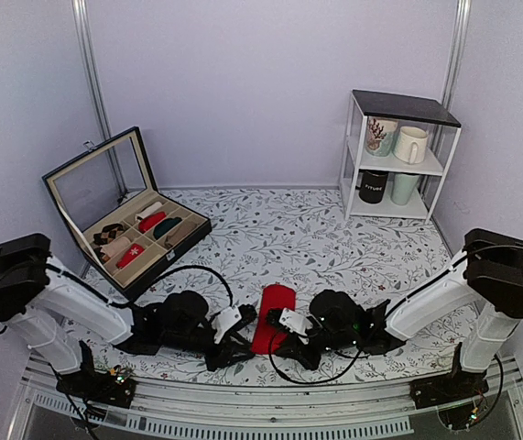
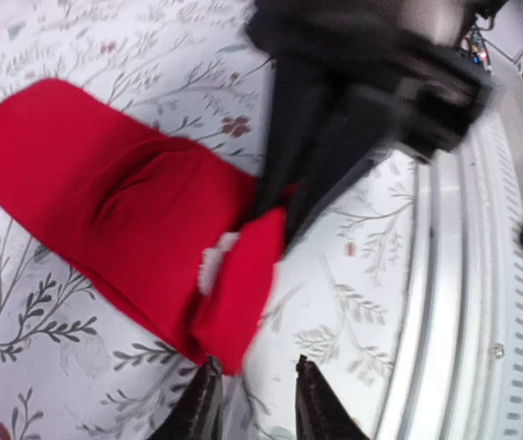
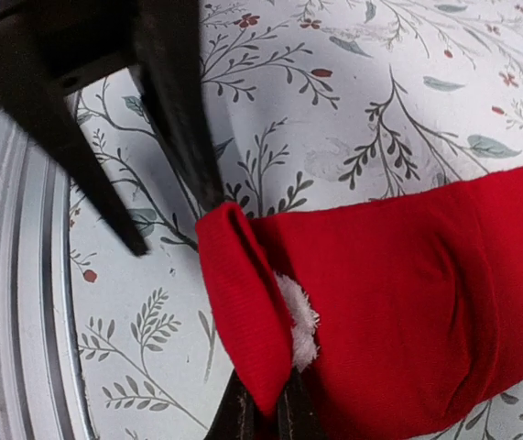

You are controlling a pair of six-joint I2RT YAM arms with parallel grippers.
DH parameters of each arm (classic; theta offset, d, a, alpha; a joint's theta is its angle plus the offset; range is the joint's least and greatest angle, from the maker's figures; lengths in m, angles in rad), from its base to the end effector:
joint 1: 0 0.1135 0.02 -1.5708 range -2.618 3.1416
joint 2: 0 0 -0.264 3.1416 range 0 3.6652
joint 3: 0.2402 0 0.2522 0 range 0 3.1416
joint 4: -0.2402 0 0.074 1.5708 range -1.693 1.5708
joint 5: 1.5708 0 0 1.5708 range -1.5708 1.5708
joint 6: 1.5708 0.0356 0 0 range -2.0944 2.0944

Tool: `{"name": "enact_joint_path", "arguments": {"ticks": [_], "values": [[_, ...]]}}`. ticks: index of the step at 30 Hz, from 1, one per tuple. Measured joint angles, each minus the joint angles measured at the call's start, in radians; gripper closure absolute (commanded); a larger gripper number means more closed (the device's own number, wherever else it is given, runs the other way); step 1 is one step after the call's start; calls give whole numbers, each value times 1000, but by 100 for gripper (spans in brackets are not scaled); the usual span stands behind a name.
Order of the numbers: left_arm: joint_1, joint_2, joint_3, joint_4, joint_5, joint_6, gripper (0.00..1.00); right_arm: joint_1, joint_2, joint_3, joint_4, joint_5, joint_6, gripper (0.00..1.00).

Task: Roll the socks
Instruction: Roll a pair of socks at the center of the board.

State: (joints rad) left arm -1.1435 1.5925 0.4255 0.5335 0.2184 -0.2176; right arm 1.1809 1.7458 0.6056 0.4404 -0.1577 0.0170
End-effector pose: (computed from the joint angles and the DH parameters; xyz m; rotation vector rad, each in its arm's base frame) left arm 0.1027 -0.2442 0.1114 1.1754 2.0606 -0.9564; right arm 0.1112 0.2854 0.1056 -1.3875 1.9489 0.7832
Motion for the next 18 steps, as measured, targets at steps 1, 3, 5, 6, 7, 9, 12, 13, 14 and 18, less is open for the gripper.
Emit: {"name": "enact_joint_path", "arguments": {"ticks": [1, 3, 5, 6, 7, 9, 12, 13, 14, 18], "values": [[-26, -43, -11, -24, -38, 21, 69, -14, 0, 6, -14, -28, 23, 99], [-85, -112, -22, -44, -104, 74, 64, -40, 1, 19, -43, -85, 70, 99], [-137, -156, -24, -45, -148, 130, 61, -60, 8, 33, -69, -145, 106, 99], [-155, -164, -24, -44, -167, 160, 61, -69, 16, 43, -82, -174, 123, 99], [-166, -166, -24, -44, -181, 181, 61, -74, 24, 50, -92, -196, 134, 99], [-180, -161, -25, -44, -209, 227, 61, -86, 39, 65, -100, -233, 155, 99], [-183, -130, -25, -26, -244, 277, 61, -89, 50, 75, -103, -263, 172, 99], [-184, -113, -25, -16, -257, 291, 60, -89, 52, 77, -103, -270, 176, 99], [-185, -96, -25, -8, -275, 304, 59, -89, 54, 78, -103, -276, 179, 99], [-192, -34, -26, 48, -349, 348, 58, -89, 56, 79, -104, -291, 185, 99]]}}
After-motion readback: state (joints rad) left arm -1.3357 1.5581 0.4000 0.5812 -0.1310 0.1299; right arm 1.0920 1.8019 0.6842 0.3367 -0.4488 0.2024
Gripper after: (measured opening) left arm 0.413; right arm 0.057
